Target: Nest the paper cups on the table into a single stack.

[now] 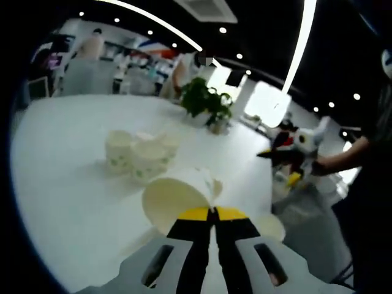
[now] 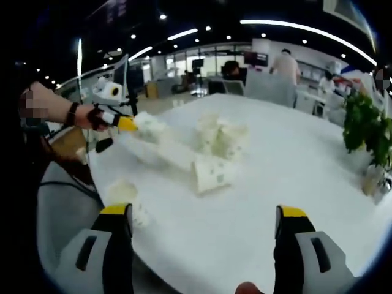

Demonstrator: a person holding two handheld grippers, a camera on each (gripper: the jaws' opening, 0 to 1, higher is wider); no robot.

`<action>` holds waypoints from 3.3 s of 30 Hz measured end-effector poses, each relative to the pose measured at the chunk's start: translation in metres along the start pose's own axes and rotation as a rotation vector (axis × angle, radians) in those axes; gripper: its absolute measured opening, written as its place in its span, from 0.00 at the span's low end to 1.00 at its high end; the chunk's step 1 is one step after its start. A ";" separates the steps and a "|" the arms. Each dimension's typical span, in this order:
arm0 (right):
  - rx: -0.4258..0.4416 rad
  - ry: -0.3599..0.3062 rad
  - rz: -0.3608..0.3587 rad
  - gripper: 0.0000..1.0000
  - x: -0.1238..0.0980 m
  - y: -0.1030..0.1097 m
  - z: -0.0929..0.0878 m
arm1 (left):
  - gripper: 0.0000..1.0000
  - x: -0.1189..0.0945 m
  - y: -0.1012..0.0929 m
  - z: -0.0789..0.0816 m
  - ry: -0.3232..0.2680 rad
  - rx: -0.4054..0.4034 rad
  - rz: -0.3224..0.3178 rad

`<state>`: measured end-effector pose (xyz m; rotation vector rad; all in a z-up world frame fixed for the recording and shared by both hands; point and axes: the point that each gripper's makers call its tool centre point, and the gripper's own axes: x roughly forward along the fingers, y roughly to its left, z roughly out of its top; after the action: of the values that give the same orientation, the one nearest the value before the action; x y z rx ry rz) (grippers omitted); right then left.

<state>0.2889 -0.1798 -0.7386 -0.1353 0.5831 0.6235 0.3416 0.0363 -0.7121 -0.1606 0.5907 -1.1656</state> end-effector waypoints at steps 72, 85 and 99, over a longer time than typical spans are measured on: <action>0.040 -0.059 0.028 1.00 0.023 -0.007 0.005 | 0.00 -0.012 -0.139 0.000 0.803 0.677 -0.134; 0.057 -0.055 0.035 1.00 0.028 -0.004 0.000 | 0.00 -0.007 -0.164 0.003 0.946 0.979 -0.207; 0.086 -0.055 0.029 0.98 0.026 -0.008 -0.006 | 0.00 0.004 -0.150 -0.012 0.957 1.356 -0.323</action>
<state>0.3085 -0.1747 -0.7584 -0.0286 0.5588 0.6271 0.2140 -0.0254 -0.6615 1.5742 0.4642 -1.7104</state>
